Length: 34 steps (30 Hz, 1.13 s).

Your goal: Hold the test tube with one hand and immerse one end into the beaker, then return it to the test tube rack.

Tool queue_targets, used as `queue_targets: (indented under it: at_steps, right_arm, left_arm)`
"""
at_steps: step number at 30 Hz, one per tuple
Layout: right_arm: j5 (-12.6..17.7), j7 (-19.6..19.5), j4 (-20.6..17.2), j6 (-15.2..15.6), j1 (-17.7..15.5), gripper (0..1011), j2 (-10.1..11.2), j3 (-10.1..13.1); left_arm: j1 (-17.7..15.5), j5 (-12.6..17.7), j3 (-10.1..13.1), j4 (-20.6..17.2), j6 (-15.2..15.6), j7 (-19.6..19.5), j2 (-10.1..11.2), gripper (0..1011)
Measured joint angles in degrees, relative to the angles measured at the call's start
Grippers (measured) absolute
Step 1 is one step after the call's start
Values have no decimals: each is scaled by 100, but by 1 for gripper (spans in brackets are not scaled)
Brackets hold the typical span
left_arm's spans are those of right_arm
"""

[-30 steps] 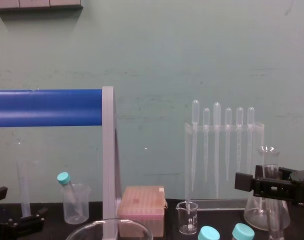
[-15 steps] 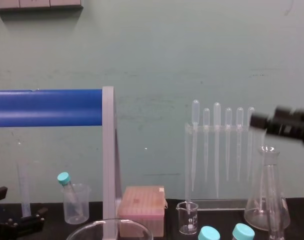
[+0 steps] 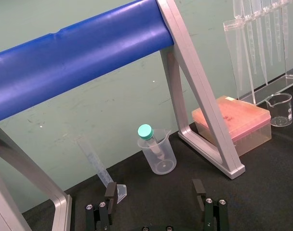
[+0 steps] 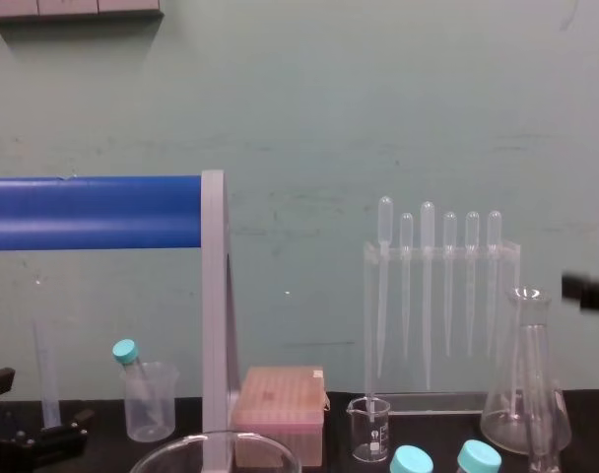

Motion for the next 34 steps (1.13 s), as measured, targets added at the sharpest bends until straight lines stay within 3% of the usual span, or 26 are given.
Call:
queue_targets:
  at_steps: [9, 34]
  right_arm:
    - [-15, 187, 522, 314, 76, 1004, -299, -194]
    - [-14, 165, 442, 280, 70, 1004, -253, -168]
  left_arm:
    - [0, 0, 0, 0, 0, 0, 0, 1000]
    - [0, 0, 0, 0, 0, 0, 0, 1000]
